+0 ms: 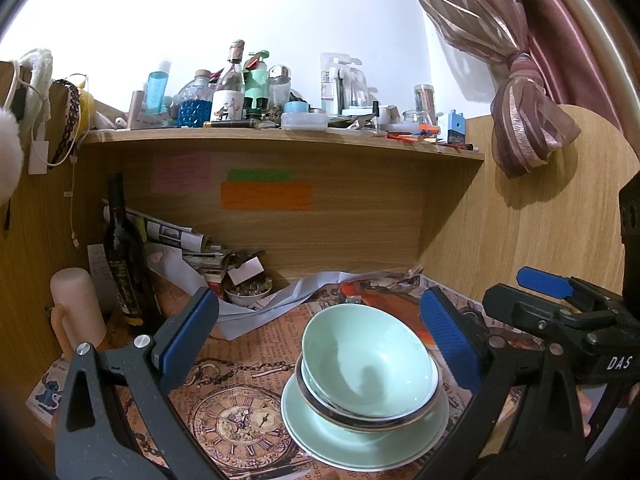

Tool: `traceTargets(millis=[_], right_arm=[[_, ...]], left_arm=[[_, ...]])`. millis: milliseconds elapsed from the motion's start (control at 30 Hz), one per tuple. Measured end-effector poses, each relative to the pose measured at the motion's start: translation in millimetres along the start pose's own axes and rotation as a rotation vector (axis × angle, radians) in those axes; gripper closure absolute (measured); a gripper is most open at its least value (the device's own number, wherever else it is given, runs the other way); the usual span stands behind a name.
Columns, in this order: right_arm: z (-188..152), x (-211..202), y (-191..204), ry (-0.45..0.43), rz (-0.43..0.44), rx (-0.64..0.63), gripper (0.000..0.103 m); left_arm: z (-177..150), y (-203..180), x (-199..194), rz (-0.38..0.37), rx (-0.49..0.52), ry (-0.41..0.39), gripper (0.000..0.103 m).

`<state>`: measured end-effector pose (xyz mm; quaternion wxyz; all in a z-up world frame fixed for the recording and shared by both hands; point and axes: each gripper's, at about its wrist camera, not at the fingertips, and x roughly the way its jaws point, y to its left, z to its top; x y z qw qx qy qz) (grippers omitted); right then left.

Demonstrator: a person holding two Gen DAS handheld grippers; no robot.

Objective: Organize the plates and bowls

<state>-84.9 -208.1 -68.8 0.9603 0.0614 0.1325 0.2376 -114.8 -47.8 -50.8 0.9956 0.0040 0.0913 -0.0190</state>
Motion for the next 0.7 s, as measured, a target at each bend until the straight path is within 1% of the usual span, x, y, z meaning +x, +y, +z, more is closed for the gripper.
traceTargets(millis=[200, 700], right_arm=[[0.1, -0.2, 0.4, 0.001, -0.002, 0.001, 0.0], [-3.3, 2.1, -1.3, 0.01, -0.009, 0.009, 0.0]], left_arm=[[0.1, -2.2, 2.4, -0.016, -0.002, 0.01, 0.001], [-0.6, -1.6, 4.9, -0.012, -0.023, 0.016, 0.0]])
